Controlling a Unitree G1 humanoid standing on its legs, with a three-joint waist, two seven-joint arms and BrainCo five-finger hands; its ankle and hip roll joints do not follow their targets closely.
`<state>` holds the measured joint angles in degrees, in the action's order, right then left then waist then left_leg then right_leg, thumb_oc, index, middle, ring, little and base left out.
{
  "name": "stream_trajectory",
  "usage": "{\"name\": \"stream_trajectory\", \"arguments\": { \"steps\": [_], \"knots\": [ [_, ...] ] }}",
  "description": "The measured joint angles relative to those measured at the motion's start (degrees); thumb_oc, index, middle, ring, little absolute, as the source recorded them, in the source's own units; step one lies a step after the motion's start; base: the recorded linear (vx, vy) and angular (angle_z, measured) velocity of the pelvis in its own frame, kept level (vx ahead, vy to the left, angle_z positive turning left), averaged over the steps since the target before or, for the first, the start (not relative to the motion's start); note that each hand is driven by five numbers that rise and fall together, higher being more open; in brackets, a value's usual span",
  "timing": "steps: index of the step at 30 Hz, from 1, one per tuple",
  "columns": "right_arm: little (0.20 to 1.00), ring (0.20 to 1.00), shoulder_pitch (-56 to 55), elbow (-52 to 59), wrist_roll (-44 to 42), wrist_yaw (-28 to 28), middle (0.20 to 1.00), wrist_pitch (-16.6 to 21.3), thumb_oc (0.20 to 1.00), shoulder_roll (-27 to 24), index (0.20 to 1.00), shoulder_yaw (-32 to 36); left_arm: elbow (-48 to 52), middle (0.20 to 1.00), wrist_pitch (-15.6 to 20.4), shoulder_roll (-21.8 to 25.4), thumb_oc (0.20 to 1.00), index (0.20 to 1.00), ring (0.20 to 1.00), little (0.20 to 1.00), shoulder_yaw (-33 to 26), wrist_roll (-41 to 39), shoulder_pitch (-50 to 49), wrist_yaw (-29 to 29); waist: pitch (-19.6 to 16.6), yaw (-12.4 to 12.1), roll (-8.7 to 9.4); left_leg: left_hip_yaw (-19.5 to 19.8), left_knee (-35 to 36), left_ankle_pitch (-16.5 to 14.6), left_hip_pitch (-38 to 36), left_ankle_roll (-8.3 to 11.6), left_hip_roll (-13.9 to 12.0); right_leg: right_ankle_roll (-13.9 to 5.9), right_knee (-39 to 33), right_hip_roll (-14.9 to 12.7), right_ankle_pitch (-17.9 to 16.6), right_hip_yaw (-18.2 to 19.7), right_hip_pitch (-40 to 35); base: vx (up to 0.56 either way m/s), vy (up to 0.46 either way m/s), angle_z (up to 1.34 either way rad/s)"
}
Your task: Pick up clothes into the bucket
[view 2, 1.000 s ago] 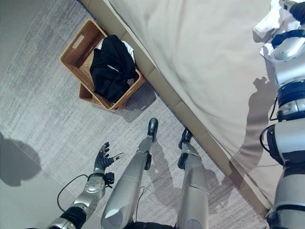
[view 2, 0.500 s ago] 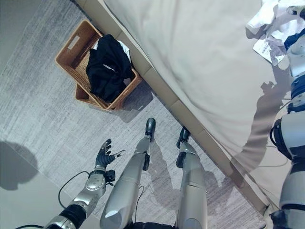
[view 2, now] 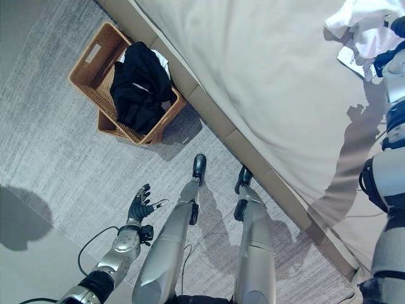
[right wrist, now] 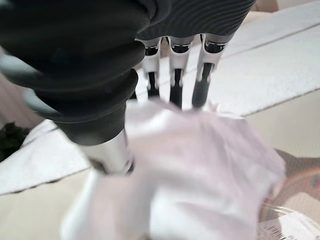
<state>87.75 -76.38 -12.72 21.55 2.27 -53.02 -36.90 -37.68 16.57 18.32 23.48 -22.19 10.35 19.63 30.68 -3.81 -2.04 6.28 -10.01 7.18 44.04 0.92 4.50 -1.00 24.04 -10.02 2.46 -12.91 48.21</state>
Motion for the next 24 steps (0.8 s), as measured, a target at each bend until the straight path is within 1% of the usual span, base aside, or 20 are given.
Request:
{"name": "stream_trajectory", "arguments": {
  "steps": [4, 14, 18, 21, 22, 23, 24],
  "knots": [
    [0.200, 0.200, -0.01, 0.13, -0.43, 0.05, 0.200, 0.23, 0.200, 0.01, 0.200, -0.01, 0.18, 1.000, 0.00, -0.01, 1.000, 1.000, 1.000, 1.000, -0.01, 0.00, 0.00, 0.01, 0.00, -0.08, 0.00, 0.06, 1.16, 0.83, 0.63, 0.23, -0.03, 0.01, 0.08, -0.02, -0.01, 0.01, 1.27, 0.00, 0.000, 0.00],
    [0.200, 0.200, -0.01, 2.14, -0.98, 0.12, 0.200, 1.21, 0.200, 0.06, 0.200, -0.07, 0.42, 1.000, 0.09, -0.04, 1.000, 1.000, 1.000, 1.000, 0.00, 0.00, 0.38, 0.08, 0.00, -0.06, 0.00, 0.06, 1.30, 0.89, 0.64, 0.21, -0.05, 0.01, 0.16, -0.01, -0.01, 0.00, 1.36, 0.00, 0.000, 0.00],
    [0.200, 0.200, -0.02, 4.84, -1.53, 0.13, 0.200, 1.57, 0.200, 0.05, 0.200, -0.06, 0.47, 1.000, 0.10, 0.00, 1.000, 1.000, 1.000, 1.000, -0.03, 0.00, 0.53, 0.11, 0.00, 0.14, 0.01, -0.01, 1.22, 0.90, 0.63, 0.20, -0.06, 0.04, 0.14, 0.02, -0.17, 0.06, 1.35, 0.00, 0.000, 0.00],
    [0.200, 0.200, -1.07, 10.78, -2.90, 0.17, 0.200, 2.11, 0.200, -0.05, 0.200, -0.03, 0.93, 1.000, 0.15, 0.22, 1.000, 1.000, 1.000, 1.000, -0.16, 0.00, 0.69, 0.12, 0.00, 0.66, 0.02, -0.07, 0.68, 0.90, 0.58, 0.20, -0.06, 0.11, 0.15, 0.06, -0.28, 0.12, 1.05, 0.00, 0.000, 0.00],
    [0.200, 0.200, -1.89, 14.50, -3.57, 0.17, 0.200, 2.65, 0.200, -0.04, 0.200, -0.06, 1.63, 1.000, 0.17, 0.48, 1.000, 1.000, 1.000, 1.000, -0.27, 0.00, 0.69, 0.12, 0.00, 1.30, 0.03, -0.07, 0.47, 0.90, 0.40, 0.20, -0.04, 0.15, 0.14, 0.07, -0.38, 0.15, 0.77, -0.04, 0.043, -0.01],
    [0.200, 0.200, -2.36, 16.70, -4.01, 0.21, 0.200, 2.80, 0.200, -0.11, 0.200, 0.02, 2.04, 1.000, 0.23, 0.49, 1.000, 1.000, 1.000, 1.000, -0.59, 0.00, 0.72, 0.09, 0.02, 1.51, 0.09, -0.16, 0.34, 0.90, 0.19, 0.20, -0.04, 0.28, 0.15, 0.14, -0.59, 0.24, 0.58, -0.13, 0.093, -0.07],
    [0.200, 0.200, -4.19, 21.60, -4.95, 0.28, 0.200, 3.68, 0.200, -0.27, 0.200, -0.03, 2.59, 1.000, 0.26, 0.48, 1.000, 1.000, 1.000, 1.000, -1.39, 0.00, 0.78, 0.09, 0.15, 1.47, 0.52, -0.68, -0.04, 0.89, -0.70, 0.19, -0.06, 0.36, 0.13, 0.25, -0.85, 0.78, -0.25, -0.05, 0.060, -0.12]
  ]
}}
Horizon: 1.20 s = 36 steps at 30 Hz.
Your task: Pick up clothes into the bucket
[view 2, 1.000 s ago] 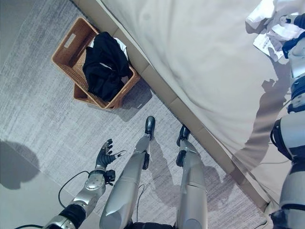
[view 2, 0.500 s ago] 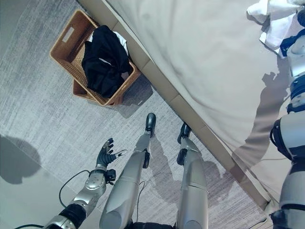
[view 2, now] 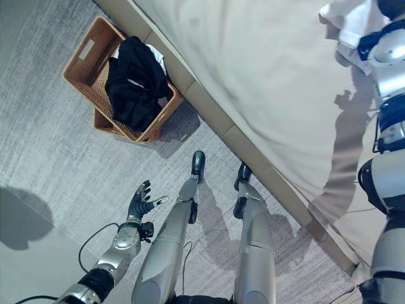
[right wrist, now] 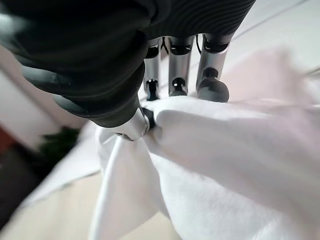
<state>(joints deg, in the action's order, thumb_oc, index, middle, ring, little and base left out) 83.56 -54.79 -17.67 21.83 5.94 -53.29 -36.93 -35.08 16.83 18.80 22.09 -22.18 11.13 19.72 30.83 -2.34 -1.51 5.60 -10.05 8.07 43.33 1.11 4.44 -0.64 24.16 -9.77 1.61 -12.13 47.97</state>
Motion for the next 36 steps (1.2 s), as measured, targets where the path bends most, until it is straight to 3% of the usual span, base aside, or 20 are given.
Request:
{"name": "stream_trajectory", "arguments": {
  "steps": [5, 9, 16, 23, 26, 27, 28, 29, 30, 31, 33, 36],
  "knots": [
    [0.200, 0.200, -5.07, 14.75, -1.01, 0.47, 0.200, 2.72, 0.200, -1.55, 0.200, 0.29, 1.31, 1.000, 0.34, 1.97, 1.000, 1.000, 1.000, 1.000, -1.62, 0.04, 0.41, -0.08, -0.31, 0.19, 1.78, -1.70, -1.77, -1.39, -4.16, -0.26, -0.32, -0.43, -1.42, 0.70, -0.84, 2.03, -4.79, -0.07, 0.071, -0.18],
    [0.200, 0.200, -6.20, 16.25, -1.77, 0.94, 0.200, 3.53, 0.200, -1.94, 0.200, 2.26, 1.30, 1.000, 0.27, 3.03, 1.000, 1.000, 1.000, 1.000, -3.78, 0.06, 0.16, -0.12, -0.39, 1.37, 3.35, -3.25, -1.28, -1.59, -8.03, -0.25, -0.53, -1.75, -3.95, 1.12, -1.63, 3.49, -8.83, -0.04, 0.056, -0.16],
    [0.200, 0.200, -13.29, 20.86, -2.04, 0.57, 0.200, 4.04, 0.200, -4.30, 0.200, 6.77, 3.74, 1.000, 0.29, 5.21, 1.000, 1.000, 1.000, 1.000, -6.20, 0.16, -0.51, -2.19, -0.44, 1.71, 3.59, -5.27, 3.18, -2.03, -19.95, -0.39, -0.91, -2.44, -10.39, 1.96, -3.31, 5.01, -20.57, 0.00, 0.038, -0.16],
    [0.200, 0.200, -20.71, 26.37, -1.97, -2.00, 0.200, 4.04, 0.200, -6.37, 0.200, 12.32, 17.08, 1.000, 0.37, 12.22, 1.000, 1.000, 1.000, 1.000, -10.16, 0.22, -2.47, -4.78, -1.94, 2.82, 3.54, -7.03, 7.44, -2.00, -28.84, 0.08, -1.49, -3.23, -17.12, 2.65, -5.81, 5.42, -29.98, 0.06, 0.006, -0.13],
    [0.200, 0.200, -25.13, 28.12, -1.98, -4.18, 0.200, 3.84, 0.200, -6.53, 0.200, 14.89, 24.79, 1.000, -0.47, 16.09, 1.000, 1.000, 1.000, 1.000, -10.13, 0.08, -2.06, -7.65, -2.63, 2.92, 3.46, -7.61, 7.94, -1.96, -32.13, 0.04, -1.81, -2.69, -19.17, 3.29, -7.03, 5.47, -33.88, 0.10, -0.008, -0.10],
    [0.200, 0.200, -29.56, 30.59, -1.96, -5.48, 0.200, 3.81, 0.200, -6.59, 0.200, 16.20, 30.11, 1.000, -0.60, 20.11, 1.000, 1.000, 1.000, 1.000, -10.00, 0.08, -2.27, -9.76, -3.12, 2.83, 3.49, -7.67, 8.52, -2.16, -34.55, 0.31, -2.11, -2.70, -20.09, 3.63, -7.05, 5.40, -36.41, 0.11, -0.013, -0.06],
    [0.200, 0.200, -31.28, 31.34, -1.96, -6.28, 0.200, 3.81, 0.200, -6.58, 0.200, 15.83, 30.99, 1.000, 0.54, 21.28, 1.000, 1.000, 1.000, 1.000, -10.67, 0.09, -1.38, -10.59, -5.27, 3.07, 3.14, -7.57, 8.70, -2.66, -34.49, 0.72, -2.20, -2.73, -20.44, 3.65, -6.90, 5.35, -36.37, 0.11, -0.015, -0.04],
    [0.200, 0.200, -33.61, 33.14, -1.97, -7.34, 0.200, 3.44, 0.200, -7.18, 0.200, 17.03, 32.47, 1.000, -0.71, 22.57, 1.000, 1.000, 1.000, 1.000, -10.75, 0.02, 0.21, -11.49, -6.08, 2.98, 2.75, -7.84, 8.88, -3.06, -35.38, 0.97, -2.32, -2.65, -21.01, 3.81, -6.76, 5.29, -37.40, 0.13, -0.026, -0.04],
    [0.200, 0.200, -39.54, 38.09, -1.93, -9.08, 0.200, 3.08, 0.200, -7.60, 0.200, 19.23, 36.94, 1.000, -1.61, 27.64, 1.000, 1.000, 1.000, 1.000, -10.64, 0.06, 1.88, -13.40, -6.53, 2.85, 2.84, -7.77, 9.03, -3.23, -37.91, 0.96, -2.61, -2.51, -21.53, 4.24, -6.67, 5.28, -40.21, 0.10, -0.024, -0.08],
    [0.200, 0.200, -41.41, 39.21, -1.93, -10.23, 0.200, 3.09, 0.200, -7.60, 0.200, 18.60, 37.86, 1.000, -0.99, 29.30, 1.000, 1.000, 1.000, 1.000, -11.28, 0.06, 3.30, -14.14, -8.69, 3.05, 2.63, -7.71, 9.05, -3.68, -38.32, 1.31, -2.78, -2.72, -21.56, 4.30, -6.47, 5.26, -40.45, 0.10, -0.024, -0.07],
    [0.200, 0.200, -43.80, 40.84, -1.98, -13.65, 0.200, 2.66, 0.200, -8.57, 0.200, 18.23, 38.13, 1.000, -0.71, 29.51, 1.000, 1.000, 1.000, 1.000, -9.64, 0.12, 6.80, -15.59, -12.84, 3.22, 1.70, -7.89, 9.63, -4.44, -40.09, 1.46, -2.83, -3.11, -22.68, 4.52, -5.89, 5.41, -42.55, 0.07, -0.025, -0.10],
    [0.200, 0.200, -43.89, 41.69, -2.10, -16.75, 0.200, 2.45, 0.200, -9.01, 0.200, 18.00, 38.46, 1.000, -1.35, 29.35, 1.000, 1.000, 1.000, 1.000, -5.20, 0.23, 10.90, -18.05, -15.09, 4.83, 1.71, -7.94, 10.69, -4.75, -42.69, 1.85, -3.22, -3.19, -24.70, 4.96, -5.83, 5.37, -45.47, 0.11, -0.025, 0.00]
  ]
}}
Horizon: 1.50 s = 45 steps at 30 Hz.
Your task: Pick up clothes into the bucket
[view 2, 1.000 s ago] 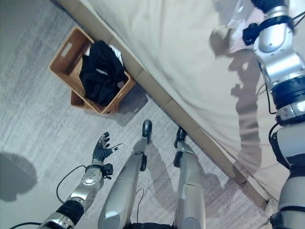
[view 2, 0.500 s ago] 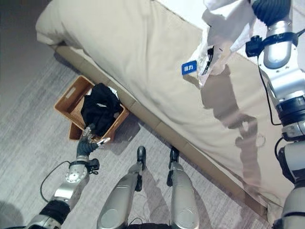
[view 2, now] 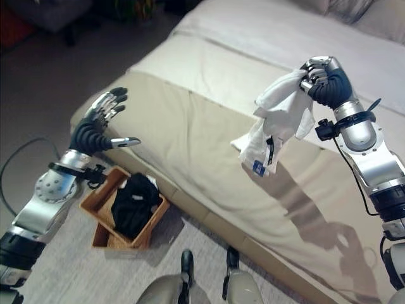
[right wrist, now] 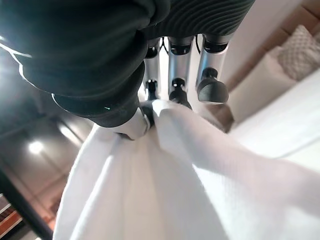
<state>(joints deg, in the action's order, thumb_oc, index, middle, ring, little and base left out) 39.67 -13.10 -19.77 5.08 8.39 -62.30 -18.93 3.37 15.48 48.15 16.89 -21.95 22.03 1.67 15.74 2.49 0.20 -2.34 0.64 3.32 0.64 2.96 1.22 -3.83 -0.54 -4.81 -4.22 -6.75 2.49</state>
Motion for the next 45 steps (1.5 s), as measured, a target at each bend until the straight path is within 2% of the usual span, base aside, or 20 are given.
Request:
{"name": "stream_trajectory", "arguments": {
  "steps": [3, 6, 11, 15, 19, 31, 35, 38, 40, 42, 45],
  "knots": [
    [0.200, 0.200, -0.42, 3.26, -0.13, -3.77, 0.200, -0.89, 0.200, -1.42, 0.200, -2.47, 0.03, 1.000, -1.29, -1.19, 1.000, 1.000, 1.000, 1.000, 5.80, -0.05, 2.91, -2.54, -2.58, 0.48, 0.25, -0.34, 0.77, -0.45, -2.38, 0.18, -0.61, 0.08, -1.80, 0.80, 0.03, 0.19, -2.69, 0.07, -0.012, -0.10],
    [0.200, 0.200, -0.38, 6.61, -0.61, -6.42, 0.200, -1.56, 0.200, -1.68, 0.200, -4.46, -0.04, 1.000, -2.86, -1.17, 1.000, 1.000, 1.000, 1.000, 10.47, 0.06, 6.10, -4.33, -3.67, 1.21, 0.43, -0.48, 2.07, -0.47, -5.06, 0.18, -1.07, 0.11, -3.32, 1.43, 0.00, 0.37, -5.45, 0.05, -0.004, -0.03],
    [0.200, 0.200, -0.47, 13.24, -1.77, -9.02, 0.200, -2.56, 0.200, -1.61, 0.200, -7.51, -1.54, 1.000, -4.15, -3.74, 1.000, 1.000, 1.000, 1.000, 15.60, 1.21, 10.84, -5.62, -7.54, 1.28, 0.50, -0.61, 2.87, -0.51, -6.33, 0.22, -1.55, 0.05, -4.55, 2.01, 0.06, 0.63, -6.74, 0.02, -0.004, -0.02],
    [0.200, 0.200, -0.34, 17.94, -2.91, -9.64, 0.200, -2.37, 0.200, -0.74, 0.200, -7.66, -3.74, 1.000, -5.15, -6.04, 1.000, 1.000, 1.000, 1.000, 18.27, 2.72, 12.25, -6.68, -8.70, 1.33, 0.54, -0.65, 3.22, -0.51, -7.64, 0.21, -1.67, 0.03, -4.56, 2.16, 0.07, 0.71, -7.82, 0.00, 0.000, 0.00],
    [0.200, 0.200, -0.20, 19.90, -2.94, -9.67, 0.200, -2.35, 0.200, 2.94, 0.200, -7.67, -9.58, 1.000, -6.10, -11.56, 1.000, 1.000, 1.000, 1.000, 18.04, 3.82, 12.21, -6.53, -9.62, 1.21, 0.67, -0.74, 3.58, -0.52, -8.07, 0.21, -1.67, -0.03, -4.56, 2.16, 0.16, 0.83, -8.05, 0.00, 0.000, 0.00],
    [0.200, 0.200, -0.15, 27.47, -4.68, -10.56, 0.200, -1.92, 0.200, 8.81, 0.200, -7.66, -17.01, 1.000, -7.59, -19.44, 1.000, 1.000, 1.000, 1.000, 16.73, 10.02, 9.21, -3.94, -11.09, 1.12, 1.74, -0.75, 3.72, -0.33, -8.45, -0.05, -1.69, 0.03, -4.55, 2.22, 0.12, 0.92, -8.33, 0.00, 0.000, 0.00],
    [0.200, 0.200, 0.05, 28.16, -4.69, -10.57, 0.200, -1.87, 0.200, 10.21, 0.200, -7.67, -17.99, 1.000, -8.01, -21.17, 1.000, 1.000, 1.000, 1.000, 16.10, 9.44, 8.23, -3.88, -11.10, 1.14, 1.76, -0.77, 3.86, -0.31, -8.48, -0.08, -1.72, 0.02, -4.57, 2.23, 0.12, 0.94, -8.30, -0.01, 0.003, 0.00],
    [0.200, 0.200, 0.84, 28.15, -5.00, -10.57, 0.200, -1.85, 0.200, 10.22, 0.200, -7.68, -17.18, 1.000, -8.77, -20.88, 1.000, 1.000, 1.000, 1.000, 16.58, 3.08, 8.31, -5.07, -11.10, 1.24, 1.76, -0.77, 3.94, -0.27, -8.50, -0.13, -1.71, 0.02, -4.58, 2.23, 0.12, 0.93, -8.26, 0.00, 0.000, 0.00],
    [0.200, 0.200, 1.01, 28.12, -5.68, -10.57, 0.200, -1.81, 0.200, 10.19, 0.200, -7.69, -14.54, 1.000, -9.25, -18.79, 1.000, 1.000, 1.000, 1.000, 18.57, -1.10, 8.42, -6.86, -11.11, 1.25, 1.76, -0.77, 3.94, -0.27, -8.50, -0.13, -1.70, 0.02, -4.58, 2.21, 0.12, 0.93, -8.25, 0.00, 0.000, 0.00],
    [0.200, 0.200, 2.13, 27.70, -5.92, -10.61, 0.200, -1.81, 0.200, 10.11, 0.200, -8.73, -10.42, 1.000, -10.54, -13.42, 1.000, 1.000, 1.000, 1.000, 24.72, -10.46, 11.29, -10.43, -11.10, 1.26, 1.76, -0.77, 3.96, -0.26, -8.48, -0.13, -1.70, 0.02, -4.58, 2.20, 0.12, 0.93, -8.22, 0.00, 0.000, 0.00],
    [0.200, 0.200, 3.40, 27.66, -6.95, -10.79, 0.200, -1.79, 0.200, 10.06, 0.200, -10.12, -7.23, 1.000, -11.92, -7.78, 1.000, 1.000, 1.000, 1.000, 30.56, -17.03, 16.60, -14.29, -11.13, 1.30, 1.72, -0.77, 3.93, -0.27, -8.48, -0.12, -1.69, 0.02, -4.57, 2.19, 0.12, 0.89, -8.27, 0.00, 0.000, 0.00]
  ]
}}
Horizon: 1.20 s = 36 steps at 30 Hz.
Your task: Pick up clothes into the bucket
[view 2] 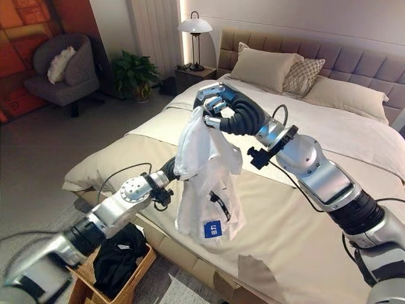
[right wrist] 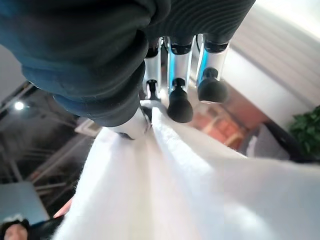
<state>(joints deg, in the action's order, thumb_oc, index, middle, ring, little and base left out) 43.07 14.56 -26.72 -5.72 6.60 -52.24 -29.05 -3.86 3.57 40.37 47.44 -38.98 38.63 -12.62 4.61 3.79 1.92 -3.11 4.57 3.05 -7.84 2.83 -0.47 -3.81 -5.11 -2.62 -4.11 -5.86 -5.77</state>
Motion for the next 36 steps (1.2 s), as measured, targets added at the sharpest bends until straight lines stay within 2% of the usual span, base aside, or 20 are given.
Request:
{"name": "stream_trajectory", "arguments": {
  "steps": [5, 11, 19, 24, 27, 30, 36],
  "knots": [
    [0.200, 0.200, 1.34, -0.01, -1.02, -0.40, 0.200, 0.02, 0.200, -0.04, 0.200, -2.25, 0.92, 1.000, -1.81, 6.08, 1.000, 1.000, 1.000, 1.000, 4.08, -7.46, 5.79, -4.12, -0.02, 0.09, -0.07, 0.00, -0.01, -0.01, 0.10, 0.02, 0.00, 0.01, -0.01, -0.02, 0.01, 0.00, 0.09, 0.00, 0.000, 0.00],
    [0.200, 0.200, 3.11, -0.40, -2.10, -1.49, 0.200, 0.02, 0.200, -0.07, 0.200, -4.94, 2.56, 1.000, -3.70, 8.28, 1.000, 1.000, 1.000, 1.000, 7.50, -13.84, 7.69, -8.25, -0.06, 0.09, -0.14, 0.02, 0.01, -0.01, 0.16, 0.02, 0.16, 0.02, 0.00, -0.18, 0.00, -0.06, 0.13, 0.00, 0.000, 0.00],
    [0.200, 0.200, 3.62, -1.29, -2.15, -2.16, 0.200, 0.02, 0.200, 0.07, 0.200, -5.49, 2.86, 1.000, -4.44, 8.16, 1.000, 1.000, 1.000, 1.000, 8.51, -14.33, 7.80, -10.27, -0.09, 0.13, -0.17, 0.04, 0.02, -0.01, 0.16, 0.02, 0.55, 0.02, 0.00, -0.57, 0.00, -0.11, 0.13, 0.00, 0.000, 0.00],
    [0.200, 0.200, 3.85, -1.27, -2.13, -2.66, 0.200, 0.02, 0.200, 2.34, 0.200, -5.54, 2.88, 1.000, -4.57, 6.22, 1.000, 1.000, 1.000, 1.000, 8.65, -14.56, 7.82, -10.64, -0.31, 0.44, -0.48, 0.03, -0.01, -0.01, 0.15, 0.02, 0.67, 0.02, 0.04, -0.64, -0.01, -0.02, 0.39, 0.00, 0.007, 0.00],
    [0.200, 0.200, 4.21, -1.37, -1.98, -2.71, 0.200, 0.01, 0.200, 2.37, 0.200, -6.32, 3.28, 1.000, -6.03, 4.29, 1.000, 1.000, 1.000, 1.000, 9.96, -16.49, 7.85, -12.06, -0.85, 0.45, -1.15, 0.02, 0.03, -0.01, 0.17, 0.02, 0.78, 0.01, 0.05, -0.76, -0.01, 0.00, 0.34, 0.00, 0.012, 0.00],
    [0.200, 0.200, 4.21, -1.45, -1.88, -3.03, 0.200, 0.01, 0.200, 2.37, 0.200, -7.60, 5.01, 1.000, -7.22, 4.34, 1.000, 1.000, 1.000, 1.000, 11.27, -16.95, 7.90, -13.09, -1.00, 0.61, -1.38, -0.01, 0.06, -0.01, 0.23, 0.01, 0.78, 0.01, 0.05, -0.77, -0.01, 0.02, 0.34, 0.00, 0.000, 0.00],
    [0.200, 0.200, 4.22, -1.73, 0.08, -3.78, 0.200, 0.01, 0.200, 3.52, 0.200, -7.82, 5.42, 1.000, -8.99, 1.99, 1.000, 1.000, 1.000, 1.000, 12.30, -19.38, 7.91, -14.94, -1.17, 1.88, -1.65, -0.06, 0.05, -0.02, 0.31, 0.00, 0.77, -0.01, 0.13, -0.77, 0.00, 0.10, 0.51, 0.00, 0.000, 0.00]
  ]
}}
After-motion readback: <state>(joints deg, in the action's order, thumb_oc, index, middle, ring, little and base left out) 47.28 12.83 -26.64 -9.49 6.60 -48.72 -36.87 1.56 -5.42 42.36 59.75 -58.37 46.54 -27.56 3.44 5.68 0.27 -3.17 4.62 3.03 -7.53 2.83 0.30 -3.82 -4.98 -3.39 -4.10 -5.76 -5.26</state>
